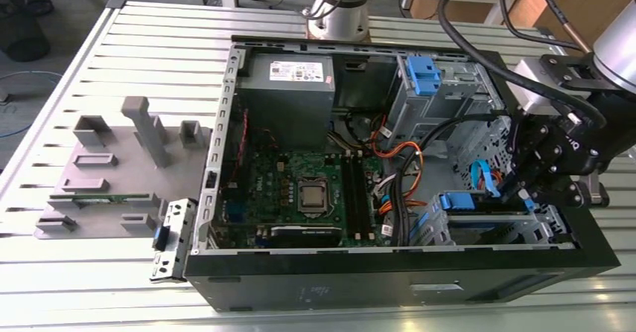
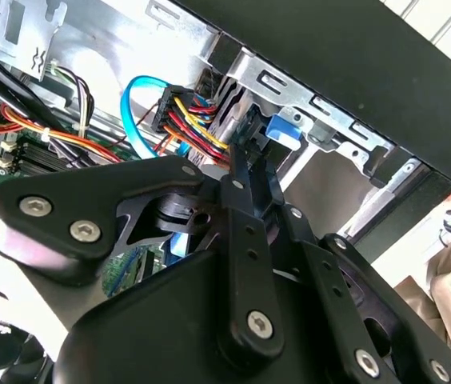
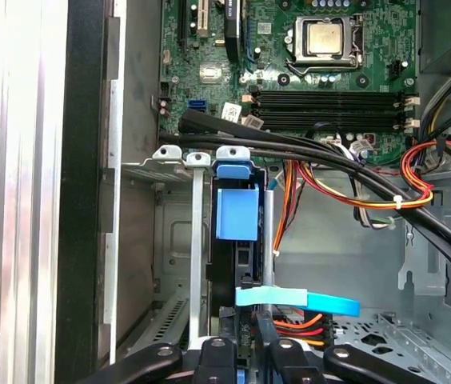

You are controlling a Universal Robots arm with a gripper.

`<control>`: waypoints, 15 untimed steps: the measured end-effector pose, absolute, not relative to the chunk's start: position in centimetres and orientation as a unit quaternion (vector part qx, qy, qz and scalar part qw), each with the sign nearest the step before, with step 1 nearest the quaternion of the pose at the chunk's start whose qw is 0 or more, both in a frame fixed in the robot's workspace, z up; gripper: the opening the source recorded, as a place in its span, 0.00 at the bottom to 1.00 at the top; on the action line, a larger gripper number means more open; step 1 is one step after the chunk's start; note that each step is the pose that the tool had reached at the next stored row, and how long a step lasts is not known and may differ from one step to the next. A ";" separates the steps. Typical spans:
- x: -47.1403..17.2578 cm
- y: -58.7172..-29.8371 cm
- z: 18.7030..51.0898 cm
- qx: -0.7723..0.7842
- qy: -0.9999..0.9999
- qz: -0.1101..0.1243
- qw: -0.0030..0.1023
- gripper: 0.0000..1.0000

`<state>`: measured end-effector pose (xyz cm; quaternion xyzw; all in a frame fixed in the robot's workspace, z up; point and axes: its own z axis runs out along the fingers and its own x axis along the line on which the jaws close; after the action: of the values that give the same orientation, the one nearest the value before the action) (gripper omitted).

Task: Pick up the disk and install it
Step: 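Insert the second disk wire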

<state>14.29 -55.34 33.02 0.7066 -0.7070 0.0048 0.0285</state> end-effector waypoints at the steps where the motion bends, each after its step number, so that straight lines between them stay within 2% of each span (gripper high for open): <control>1: 14.3 -55.3 33.1 0.707 -0.707 0.005 0.029 0.24; 11: 14.3 -55.3 36.1 0.707 -0.707 0.005 0.028 0.24; 15: 14.3 -55.3 36.3 0.707 -0.707 0.004 0.028 0.24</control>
<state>14.30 -55.33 36.28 0.7066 -0.7070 0.0044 0.0281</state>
